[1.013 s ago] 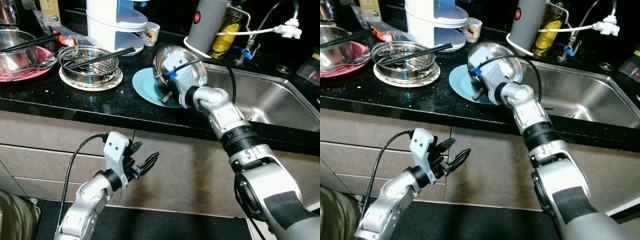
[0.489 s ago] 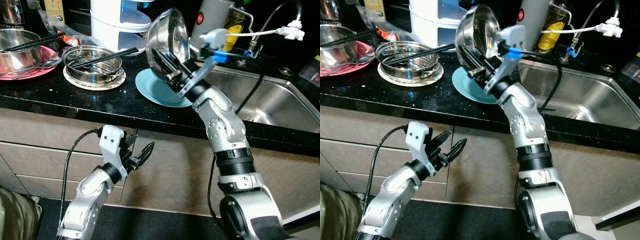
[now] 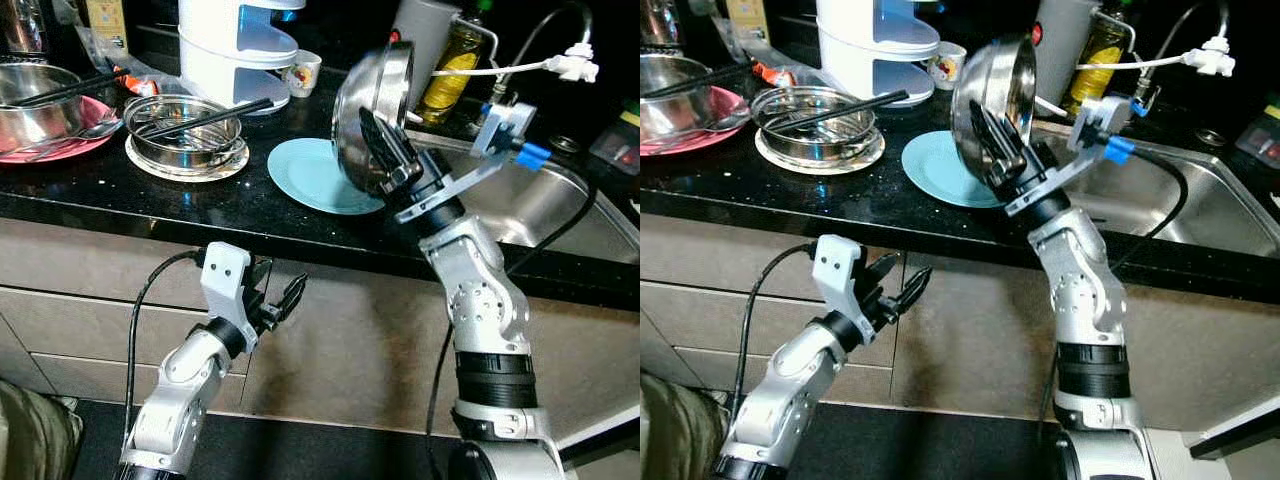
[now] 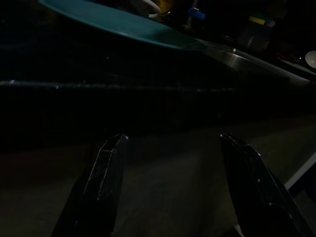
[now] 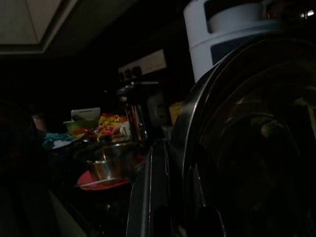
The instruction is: Kitchen organization
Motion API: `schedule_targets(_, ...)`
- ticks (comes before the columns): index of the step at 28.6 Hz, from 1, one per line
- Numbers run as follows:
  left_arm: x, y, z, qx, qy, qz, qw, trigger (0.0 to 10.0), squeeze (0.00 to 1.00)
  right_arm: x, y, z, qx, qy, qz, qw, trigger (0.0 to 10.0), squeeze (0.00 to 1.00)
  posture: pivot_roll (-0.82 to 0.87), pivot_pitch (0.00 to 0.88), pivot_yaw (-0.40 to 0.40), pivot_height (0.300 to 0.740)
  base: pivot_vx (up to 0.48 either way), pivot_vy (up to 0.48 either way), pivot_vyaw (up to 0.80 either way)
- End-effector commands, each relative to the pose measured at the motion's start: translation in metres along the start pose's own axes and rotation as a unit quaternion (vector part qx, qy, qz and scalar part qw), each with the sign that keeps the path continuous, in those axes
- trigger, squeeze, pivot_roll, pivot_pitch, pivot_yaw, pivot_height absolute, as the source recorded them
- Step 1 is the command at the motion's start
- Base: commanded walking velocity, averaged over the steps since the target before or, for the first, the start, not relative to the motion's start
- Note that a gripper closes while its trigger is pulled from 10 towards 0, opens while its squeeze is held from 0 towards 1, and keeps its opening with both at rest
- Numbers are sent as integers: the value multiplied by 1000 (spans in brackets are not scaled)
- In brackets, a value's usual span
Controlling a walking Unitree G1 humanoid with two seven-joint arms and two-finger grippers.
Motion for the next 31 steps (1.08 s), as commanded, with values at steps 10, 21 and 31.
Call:
schedule_targets(10, 20, 8, 36, 56, 1, -47, 997, 10000, 0, -1, -8, 23, 51, 28, -7, 998, 10000, 0, 139, 0, -184, 740, 0, 0, 0)
schedule_targets(21, 8, 12, 72, 101, 28, -32, 994, 10000, 0, 57, -32, 65, 95, -64, -155, 981, 10000, 0, 140, 6, -182, 740, 23, 0, 0)
schedule_targets(31, -2, 11, 72, 98, 34, -19, 994, 10000, 0, 63, -38, 63, 96, -79, -172, 977, 10000, 0, 154, 0, -171, 740, 306, 0, 0)
Point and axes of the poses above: a point about 5 cm out from each wrist's last joint towards the gripper, its own y axis pointing out of the wrist towards the gripper, its own z axis along the axis of the wrist's last joint, x = y × z, the point moved 5 cm from there along y, pointing out of the wrist towards the gripper, and after that the axes turned 12 degrees about y, right-handed, at the moved point
